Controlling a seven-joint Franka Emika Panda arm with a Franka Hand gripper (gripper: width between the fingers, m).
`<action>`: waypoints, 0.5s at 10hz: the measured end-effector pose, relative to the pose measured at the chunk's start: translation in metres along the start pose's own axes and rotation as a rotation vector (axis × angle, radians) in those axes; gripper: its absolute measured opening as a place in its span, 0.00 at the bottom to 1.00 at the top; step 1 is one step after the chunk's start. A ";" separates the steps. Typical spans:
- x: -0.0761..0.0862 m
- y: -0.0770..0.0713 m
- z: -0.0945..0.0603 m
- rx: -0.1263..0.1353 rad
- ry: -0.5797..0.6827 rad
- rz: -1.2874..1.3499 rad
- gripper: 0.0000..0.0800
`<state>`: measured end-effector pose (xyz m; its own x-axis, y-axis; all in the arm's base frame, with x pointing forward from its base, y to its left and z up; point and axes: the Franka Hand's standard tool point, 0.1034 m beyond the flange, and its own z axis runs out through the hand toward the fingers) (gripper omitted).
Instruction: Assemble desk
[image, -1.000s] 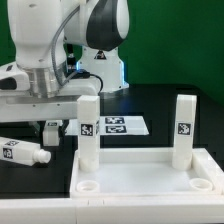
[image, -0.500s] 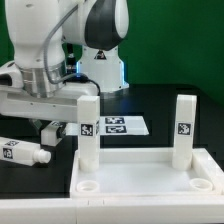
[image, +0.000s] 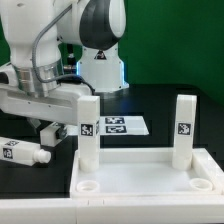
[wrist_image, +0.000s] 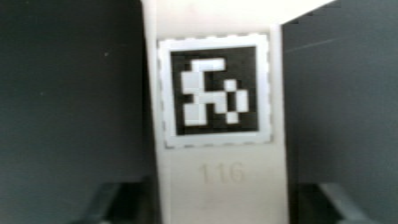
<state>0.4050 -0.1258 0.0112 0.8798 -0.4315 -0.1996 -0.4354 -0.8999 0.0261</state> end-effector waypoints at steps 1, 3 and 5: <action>-0.005 0.002 -0.002 0.019 -0.068 -0.003 0.66; -0.007 0.007 -0.012 0.060 -0.206 0.018 0.77; -0.001 0.005 -0.017 0.083 -0.349 0.030 0.81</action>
Offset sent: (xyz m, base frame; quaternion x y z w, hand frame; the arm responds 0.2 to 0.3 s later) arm 0.0104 -0.0105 0.0157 0.0435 -0.2739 0.0129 0.9607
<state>0.4048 -0.1309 0.0286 0.7542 -0.3969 -0.5232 -0.4867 -0.8727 -0.0395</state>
